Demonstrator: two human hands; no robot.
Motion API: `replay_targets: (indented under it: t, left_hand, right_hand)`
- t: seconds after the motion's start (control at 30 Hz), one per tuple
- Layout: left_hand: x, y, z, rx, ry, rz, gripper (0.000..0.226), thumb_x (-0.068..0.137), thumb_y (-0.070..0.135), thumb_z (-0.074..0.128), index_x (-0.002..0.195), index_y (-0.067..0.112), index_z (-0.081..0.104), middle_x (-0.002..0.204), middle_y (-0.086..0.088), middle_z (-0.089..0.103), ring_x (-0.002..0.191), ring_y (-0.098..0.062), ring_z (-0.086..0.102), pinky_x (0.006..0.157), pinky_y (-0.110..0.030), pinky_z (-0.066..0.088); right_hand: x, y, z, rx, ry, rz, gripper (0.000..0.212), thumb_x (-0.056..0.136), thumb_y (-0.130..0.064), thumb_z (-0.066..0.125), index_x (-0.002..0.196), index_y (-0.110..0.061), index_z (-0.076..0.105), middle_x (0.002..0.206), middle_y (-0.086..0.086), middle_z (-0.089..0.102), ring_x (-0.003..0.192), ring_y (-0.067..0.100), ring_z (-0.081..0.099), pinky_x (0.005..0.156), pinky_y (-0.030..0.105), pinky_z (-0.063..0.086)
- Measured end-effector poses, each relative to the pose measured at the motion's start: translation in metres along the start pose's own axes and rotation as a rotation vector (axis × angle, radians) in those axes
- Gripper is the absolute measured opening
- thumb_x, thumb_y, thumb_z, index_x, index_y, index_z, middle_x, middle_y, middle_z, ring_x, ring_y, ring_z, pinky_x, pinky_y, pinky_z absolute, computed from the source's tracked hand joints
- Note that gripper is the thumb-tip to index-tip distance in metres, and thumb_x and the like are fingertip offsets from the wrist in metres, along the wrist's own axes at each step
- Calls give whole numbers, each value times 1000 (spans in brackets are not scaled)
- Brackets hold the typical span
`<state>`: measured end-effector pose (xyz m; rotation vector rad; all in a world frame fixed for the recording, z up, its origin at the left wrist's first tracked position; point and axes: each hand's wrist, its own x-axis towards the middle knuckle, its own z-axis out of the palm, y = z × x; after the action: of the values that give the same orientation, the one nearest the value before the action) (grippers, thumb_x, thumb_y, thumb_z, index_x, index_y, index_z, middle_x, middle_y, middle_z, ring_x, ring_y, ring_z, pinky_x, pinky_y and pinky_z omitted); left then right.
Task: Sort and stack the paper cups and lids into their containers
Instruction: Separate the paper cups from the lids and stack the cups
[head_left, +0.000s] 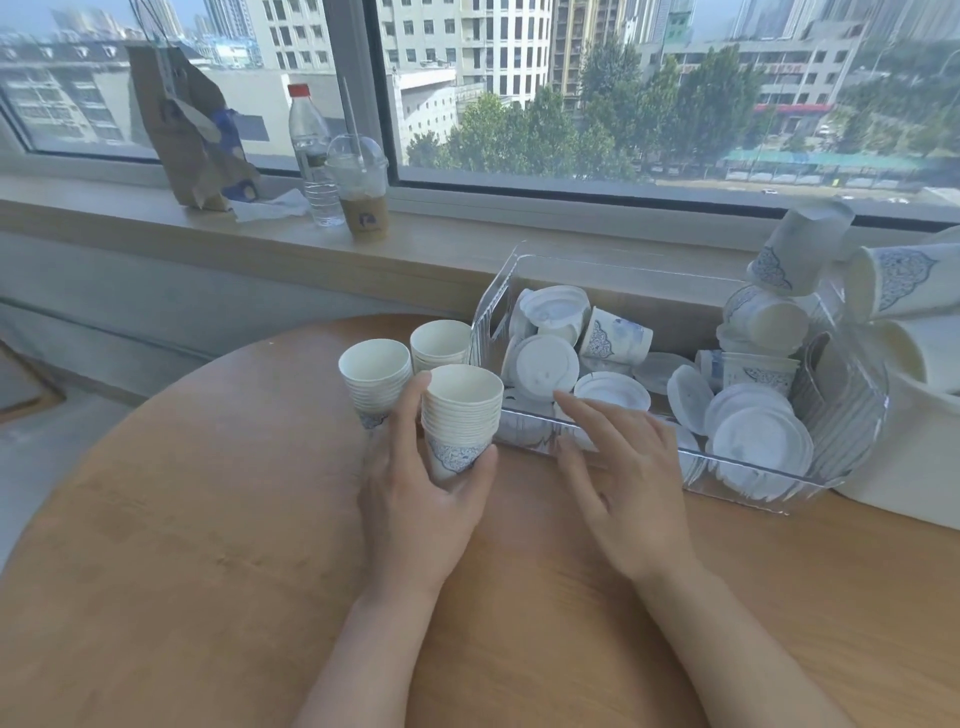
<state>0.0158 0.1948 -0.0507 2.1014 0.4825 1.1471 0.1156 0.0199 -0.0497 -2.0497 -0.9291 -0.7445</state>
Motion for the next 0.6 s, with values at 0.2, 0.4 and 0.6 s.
replay_targets:
  t: [0.2, 0.4, 0.6]
  left_hand:
    - [5, -6, -1, -4, 34, -32, 91, 77, 24, 90, 154, 34, 43, 131, 1, 61, 105, -23, 65, 84, -47, 59]
    - [6, -9, -1, 19, 35, -32, 88, 78, 24, 89, 154, 29, 44, 132, -1, 57, 111, -27, 65, 84, -49, 60]
    - [9, -12, -5, 53, 59, -77, 93, 78, 21, 88, 158, 28, 42, 130, 2, 56, 112, -29, 66, 87, -50, 58]
  right_hand:
    - [-1, 8, 3, -21, -11, 45, 36, 101, -32, 55, 135, -27, 67, 122, -13, 68, 115, 11, 62, 102, 29, 34]
    - [-2, 9, 5, -27, -21, 51, 35, 102, -35, 54, 135, -29, 66, 119, -20, 64, 114, 7, 60, 102, 23, 31]
    - [-2, 8, 5, -33, -25, 59, 34, 101, -32, 58, 134, -30, 65, 116, -19, 66, 111, 7, 61, 103, 20, 29]
